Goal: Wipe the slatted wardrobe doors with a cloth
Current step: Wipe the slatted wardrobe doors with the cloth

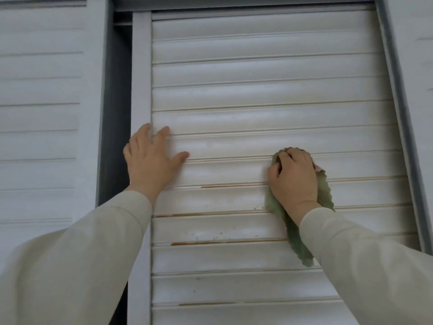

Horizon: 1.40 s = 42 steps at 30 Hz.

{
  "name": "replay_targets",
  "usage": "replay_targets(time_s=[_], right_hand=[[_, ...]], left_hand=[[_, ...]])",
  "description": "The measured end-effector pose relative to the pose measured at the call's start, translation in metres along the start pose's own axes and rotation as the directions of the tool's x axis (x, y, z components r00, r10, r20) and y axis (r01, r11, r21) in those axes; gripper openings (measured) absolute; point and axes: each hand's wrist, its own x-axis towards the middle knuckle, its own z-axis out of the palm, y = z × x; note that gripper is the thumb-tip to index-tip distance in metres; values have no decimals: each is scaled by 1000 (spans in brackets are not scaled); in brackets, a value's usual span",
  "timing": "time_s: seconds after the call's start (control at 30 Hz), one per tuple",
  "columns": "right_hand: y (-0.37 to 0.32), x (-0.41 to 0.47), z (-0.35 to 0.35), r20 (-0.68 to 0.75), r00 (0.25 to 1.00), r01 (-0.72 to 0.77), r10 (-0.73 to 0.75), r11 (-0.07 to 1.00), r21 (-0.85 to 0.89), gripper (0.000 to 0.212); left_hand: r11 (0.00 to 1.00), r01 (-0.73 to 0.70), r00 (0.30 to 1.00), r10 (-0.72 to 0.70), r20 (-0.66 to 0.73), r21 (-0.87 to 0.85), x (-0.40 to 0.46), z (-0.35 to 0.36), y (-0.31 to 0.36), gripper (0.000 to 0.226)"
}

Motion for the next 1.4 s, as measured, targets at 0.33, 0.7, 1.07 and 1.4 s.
replay_targets(time_s=[0.33, 0.7, 1.07, 1.4], right_hand=[[-41, -8, 10, 32, 991, 127, -129, 990, 63, 34], [-154, -18, 36, 184, 910, 358, -371, 928, 99, 49], [-15, -4, 14, -77, 991, 105, -106, 994, -10, 42], [-139, -34, 51, 114, 861, 483, -496, 867, 123, 38]], left_hand=[[621, 612, 789, -522, 325, -490, 21, 8, -41, 81], [672, 458, 889, -354, 291, -582, 7, 13, -20, 73], [650, 446, 891, -384, 241, -615, 3, 24, 0, 57], [676, 434, 899, -371, 235, -595, 0, 27, 9, 60]])
